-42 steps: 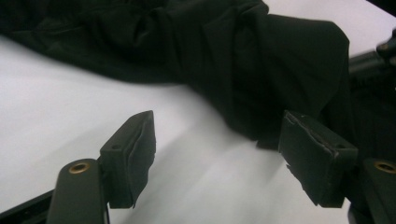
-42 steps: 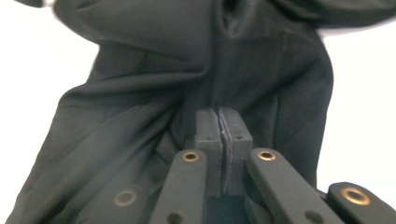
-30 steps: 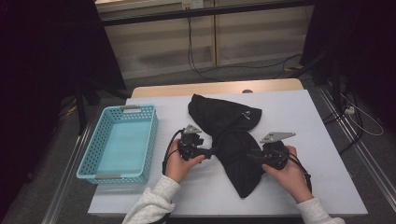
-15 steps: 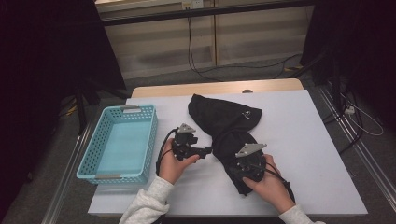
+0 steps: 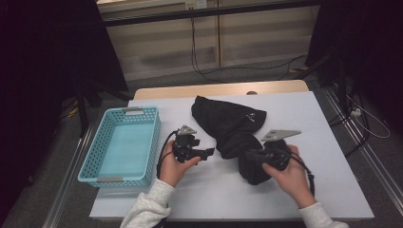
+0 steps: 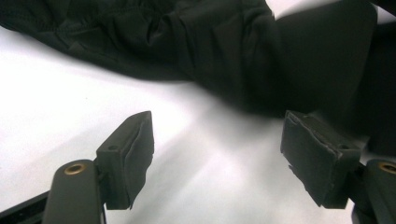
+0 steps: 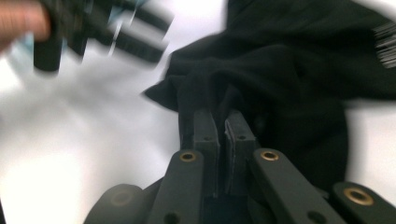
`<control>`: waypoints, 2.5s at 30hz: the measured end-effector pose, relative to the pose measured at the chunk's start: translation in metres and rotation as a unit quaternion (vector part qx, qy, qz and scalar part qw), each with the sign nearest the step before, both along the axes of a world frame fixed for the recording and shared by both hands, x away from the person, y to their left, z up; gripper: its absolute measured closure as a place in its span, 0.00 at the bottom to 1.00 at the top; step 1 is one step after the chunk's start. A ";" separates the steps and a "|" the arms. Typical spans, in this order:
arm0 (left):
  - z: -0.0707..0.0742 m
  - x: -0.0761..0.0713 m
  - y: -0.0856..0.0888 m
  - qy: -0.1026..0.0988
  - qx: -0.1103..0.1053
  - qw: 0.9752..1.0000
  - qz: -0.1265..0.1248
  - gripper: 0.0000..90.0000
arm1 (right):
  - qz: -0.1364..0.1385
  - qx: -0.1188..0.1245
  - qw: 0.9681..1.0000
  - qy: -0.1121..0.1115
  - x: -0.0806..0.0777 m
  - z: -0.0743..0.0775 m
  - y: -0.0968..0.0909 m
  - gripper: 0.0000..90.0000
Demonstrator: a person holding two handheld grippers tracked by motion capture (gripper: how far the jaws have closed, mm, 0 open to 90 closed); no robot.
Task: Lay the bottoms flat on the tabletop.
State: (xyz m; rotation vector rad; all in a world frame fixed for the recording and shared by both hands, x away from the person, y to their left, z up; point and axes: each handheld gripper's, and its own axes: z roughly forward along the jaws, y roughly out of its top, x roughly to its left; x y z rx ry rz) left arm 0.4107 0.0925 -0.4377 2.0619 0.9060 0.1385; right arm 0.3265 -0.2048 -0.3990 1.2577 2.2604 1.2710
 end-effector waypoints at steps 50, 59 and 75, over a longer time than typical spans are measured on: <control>0.003 -0.004 -0.001 0.008 -0.008 1.000 -0.008 0.31 | 0.100 0.033 0.993 0.060 0.000 -0.041 0.059 0.95; -0.003 -0.008 -0.009 0.015 0.002 1.000 -0.017 0.31 | 0.069 -0.036 0.997 0.017 -0.001 -0.035 0.052 0.74; -0.023 -0.024 -0.048 0.026 0.015 0.998 -0.061 0.37 | -0.105 -0.096 0.990 -0.019 0.015 -0.043 -0.025 0.55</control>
